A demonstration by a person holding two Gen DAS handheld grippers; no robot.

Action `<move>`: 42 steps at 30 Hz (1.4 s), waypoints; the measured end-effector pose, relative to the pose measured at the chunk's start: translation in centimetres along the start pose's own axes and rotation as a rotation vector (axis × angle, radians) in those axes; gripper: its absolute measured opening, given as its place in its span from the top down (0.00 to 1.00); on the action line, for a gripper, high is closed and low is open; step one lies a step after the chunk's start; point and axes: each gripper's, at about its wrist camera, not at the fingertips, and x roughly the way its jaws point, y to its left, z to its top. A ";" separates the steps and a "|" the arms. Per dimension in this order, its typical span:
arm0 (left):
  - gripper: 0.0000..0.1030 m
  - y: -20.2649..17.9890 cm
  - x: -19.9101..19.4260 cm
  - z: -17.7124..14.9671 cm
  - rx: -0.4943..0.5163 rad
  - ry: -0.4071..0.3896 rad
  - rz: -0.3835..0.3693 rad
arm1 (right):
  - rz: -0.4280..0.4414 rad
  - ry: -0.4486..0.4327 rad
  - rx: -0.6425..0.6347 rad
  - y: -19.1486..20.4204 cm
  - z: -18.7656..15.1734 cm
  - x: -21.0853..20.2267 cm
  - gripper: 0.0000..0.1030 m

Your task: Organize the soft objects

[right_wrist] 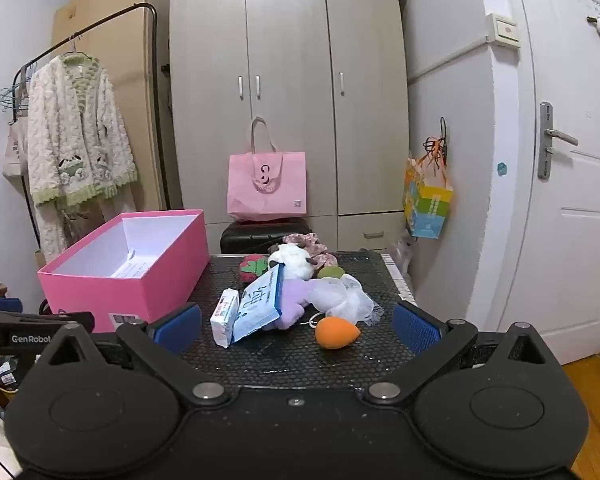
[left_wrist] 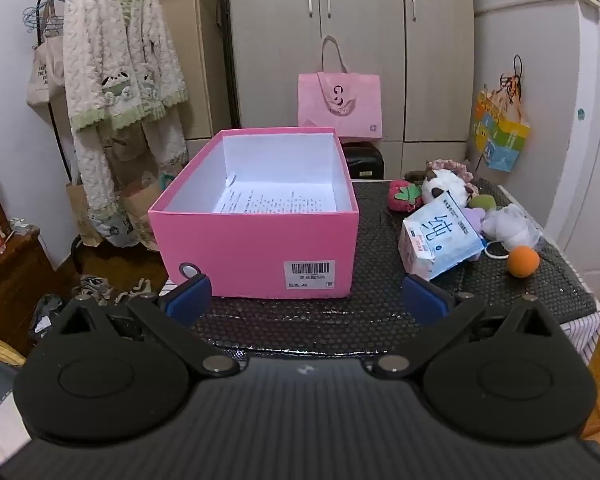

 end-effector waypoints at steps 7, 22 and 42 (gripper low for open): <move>0.03 0.3 0.2 -0.4 -0.024 -0.004 -0.022 | 0.005 -0.009 -0.034 0.5 -0.3 0.0 0.00; 0.00 0.5 0.8 -0.7 -0.031 0.011 0.013 | -0.009 0.026 -0.037 0.2 -0.1 0.9 0.00; 0.00 0.8 1.5 -1.0 -0.029 0.037 0.028 | -0.018 0.049 -0.013 -0.6 -0.3 2.2 0.00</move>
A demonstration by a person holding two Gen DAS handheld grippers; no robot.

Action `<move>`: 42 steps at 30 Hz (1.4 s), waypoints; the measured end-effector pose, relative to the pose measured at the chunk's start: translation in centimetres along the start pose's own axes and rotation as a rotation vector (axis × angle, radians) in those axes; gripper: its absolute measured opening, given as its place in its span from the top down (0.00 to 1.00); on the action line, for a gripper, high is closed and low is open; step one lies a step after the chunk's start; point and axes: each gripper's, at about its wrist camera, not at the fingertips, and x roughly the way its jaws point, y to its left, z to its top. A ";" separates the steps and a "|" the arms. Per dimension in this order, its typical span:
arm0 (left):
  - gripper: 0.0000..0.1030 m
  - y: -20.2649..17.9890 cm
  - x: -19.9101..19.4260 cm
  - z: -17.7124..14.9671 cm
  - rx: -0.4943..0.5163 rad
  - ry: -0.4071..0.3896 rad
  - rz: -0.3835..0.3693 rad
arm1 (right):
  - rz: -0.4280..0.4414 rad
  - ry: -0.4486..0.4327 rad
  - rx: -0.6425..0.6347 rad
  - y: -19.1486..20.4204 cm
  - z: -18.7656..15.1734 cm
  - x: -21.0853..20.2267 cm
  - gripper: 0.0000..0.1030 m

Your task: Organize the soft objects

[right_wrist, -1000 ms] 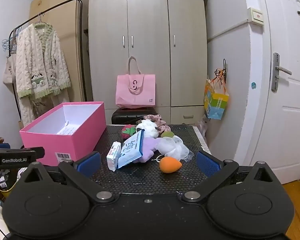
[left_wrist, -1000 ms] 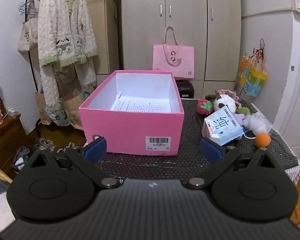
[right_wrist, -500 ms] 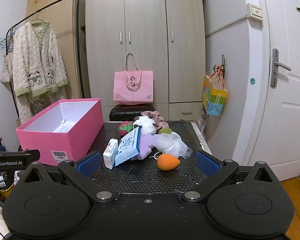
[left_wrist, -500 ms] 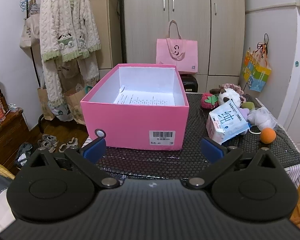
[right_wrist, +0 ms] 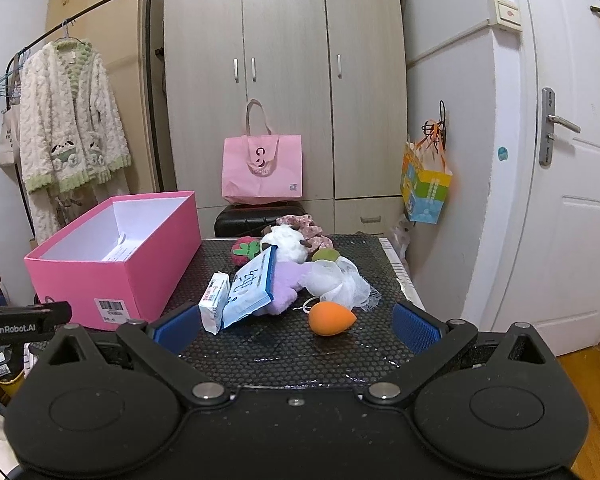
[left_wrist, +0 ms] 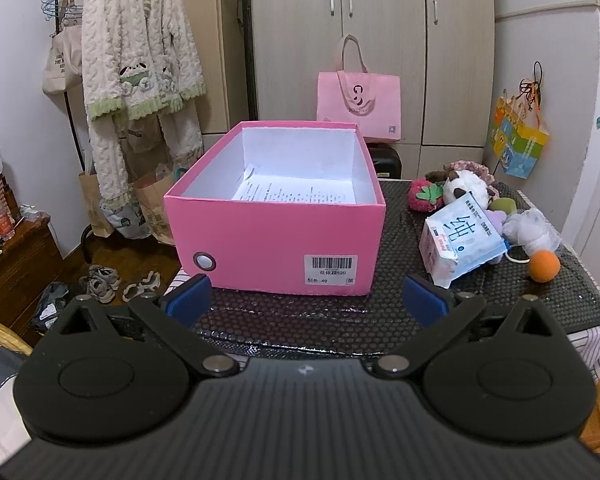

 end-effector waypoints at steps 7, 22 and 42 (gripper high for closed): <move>0.00 0.2 0.2 0.0 0.002 0.002 0.001 | -0.001 0.006 0.001 -0.2 -0.1 0.3 0.00; 0.00 -0.1 0.2 -0.2 -0.041 -0.054 0.027 | -0.012 0.002 -0.010 -0.2 -0.5 0.8 0.00; 0.00 -0.7 -0.2 -0.5 -0.015 -0.093 0.026 | -0.007 -0.045 -0.027 -0.1 -0.8 0.2 0.00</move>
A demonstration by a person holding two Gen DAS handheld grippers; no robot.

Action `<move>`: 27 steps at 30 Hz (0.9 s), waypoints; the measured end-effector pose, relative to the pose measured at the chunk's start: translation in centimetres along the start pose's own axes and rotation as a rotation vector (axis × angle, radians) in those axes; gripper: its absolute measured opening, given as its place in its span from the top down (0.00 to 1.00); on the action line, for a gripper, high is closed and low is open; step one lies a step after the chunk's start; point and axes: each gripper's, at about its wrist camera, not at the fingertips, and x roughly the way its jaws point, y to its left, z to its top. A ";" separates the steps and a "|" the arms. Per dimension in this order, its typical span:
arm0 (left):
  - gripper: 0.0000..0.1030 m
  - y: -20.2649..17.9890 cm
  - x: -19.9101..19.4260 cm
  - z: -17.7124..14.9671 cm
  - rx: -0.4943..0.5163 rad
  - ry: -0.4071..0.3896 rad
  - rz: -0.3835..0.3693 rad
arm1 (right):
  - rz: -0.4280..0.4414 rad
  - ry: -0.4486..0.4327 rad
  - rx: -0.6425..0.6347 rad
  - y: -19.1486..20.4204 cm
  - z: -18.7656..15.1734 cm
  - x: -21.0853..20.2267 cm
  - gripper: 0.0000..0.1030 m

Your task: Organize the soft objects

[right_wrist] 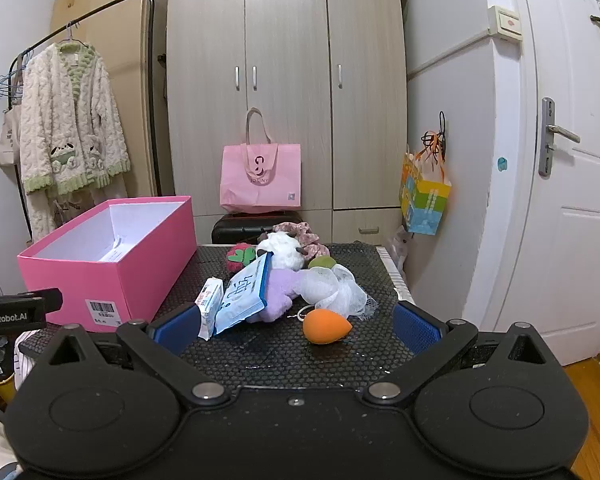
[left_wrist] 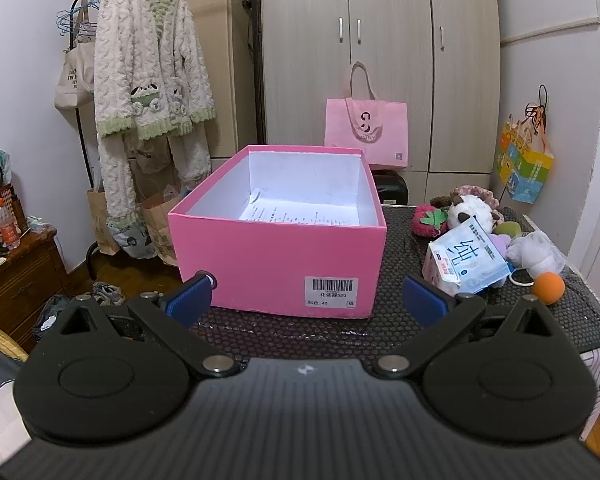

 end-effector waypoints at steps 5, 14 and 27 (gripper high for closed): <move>0.00 0.0 0.0 0.0 0.000 0.000 0.001 | -0.001 0.001 -0.001 0.0 0.0 0.1 0.00; 0.00 -0.1 0.0 0.0 0.002 0.003 0.000 | -0.001 0.000 -0.002 -0.1 0.0 0.1 0.00; 0.00 -0.6 1.4 1.2 0.011 -0.068 -0.121 | 0.214 -0.121 0.090 -5.2 -0.6 1.6 0.00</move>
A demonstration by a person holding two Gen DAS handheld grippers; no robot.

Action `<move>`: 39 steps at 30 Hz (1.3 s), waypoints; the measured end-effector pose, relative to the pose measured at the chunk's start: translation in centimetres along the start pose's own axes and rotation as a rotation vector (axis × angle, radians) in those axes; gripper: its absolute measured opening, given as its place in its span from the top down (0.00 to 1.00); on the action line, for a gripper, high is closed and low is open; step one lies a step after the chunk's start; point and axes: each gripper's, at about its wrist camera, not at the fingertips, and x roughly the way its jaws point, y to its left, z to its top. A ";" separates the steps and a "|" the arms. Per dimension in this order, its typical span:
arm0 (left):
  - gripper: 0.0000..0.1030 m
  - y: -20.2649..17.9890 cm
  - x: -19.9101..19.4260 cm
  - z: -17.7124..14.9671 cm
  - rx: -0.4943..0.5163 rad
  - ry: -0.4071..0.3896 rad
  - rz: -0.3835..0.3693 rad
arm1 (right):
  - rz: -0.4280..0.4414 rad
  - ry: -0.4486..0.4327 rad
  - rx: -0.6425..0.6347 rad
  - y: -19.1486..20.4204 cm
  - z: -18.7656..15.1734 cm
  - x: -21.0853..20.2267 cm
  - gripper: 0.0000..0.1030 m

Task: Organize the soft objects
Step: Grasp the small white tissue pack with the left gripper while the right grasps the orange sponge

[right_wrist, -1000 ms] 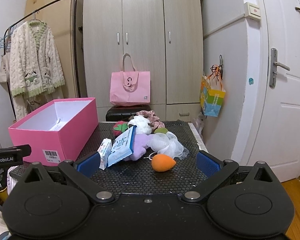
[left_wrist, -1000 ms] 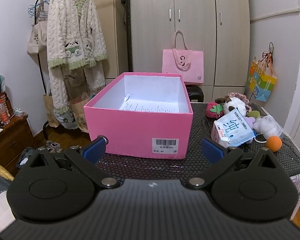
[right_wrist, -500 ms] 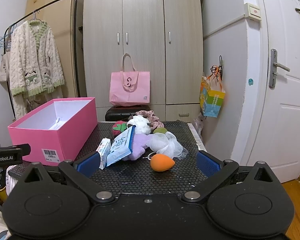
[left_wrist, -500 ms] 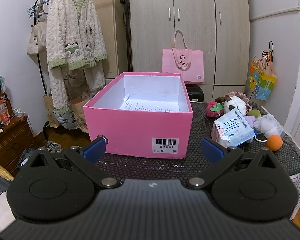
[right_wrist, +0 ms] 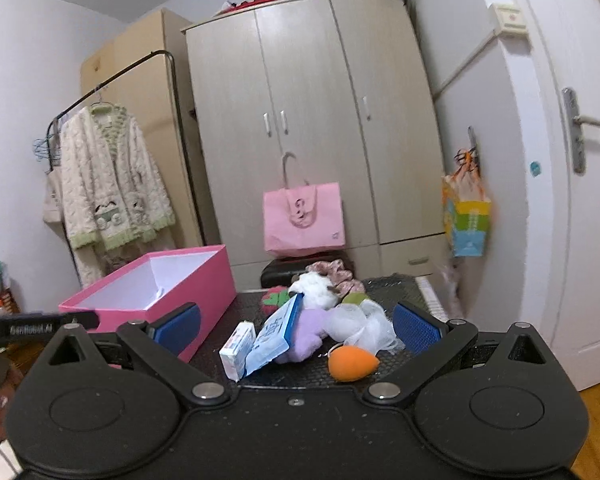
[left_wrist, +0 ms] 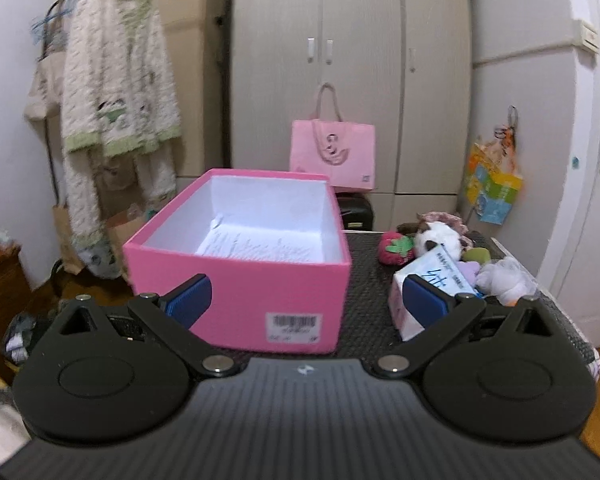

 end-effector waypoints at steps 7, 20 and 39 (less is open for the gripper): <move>0.02 -3.7 2.7 0.1 0.090 0.041 -0.111 | 0.003 0.077 -0.041 -1.1 -1.3 3.5 0.00; 0.15 -9.8 8.3 -0.7 0.211 0.051 -0.207 | 0.001 0.157 -0.083 -3.8 -3.2 9.0 0.07; 0.64 -9.9 16.6 -1.0 0.139 0.240 -0.123 | 0.016 0.247 0.039 -6.1 -4.4 14.2 0.34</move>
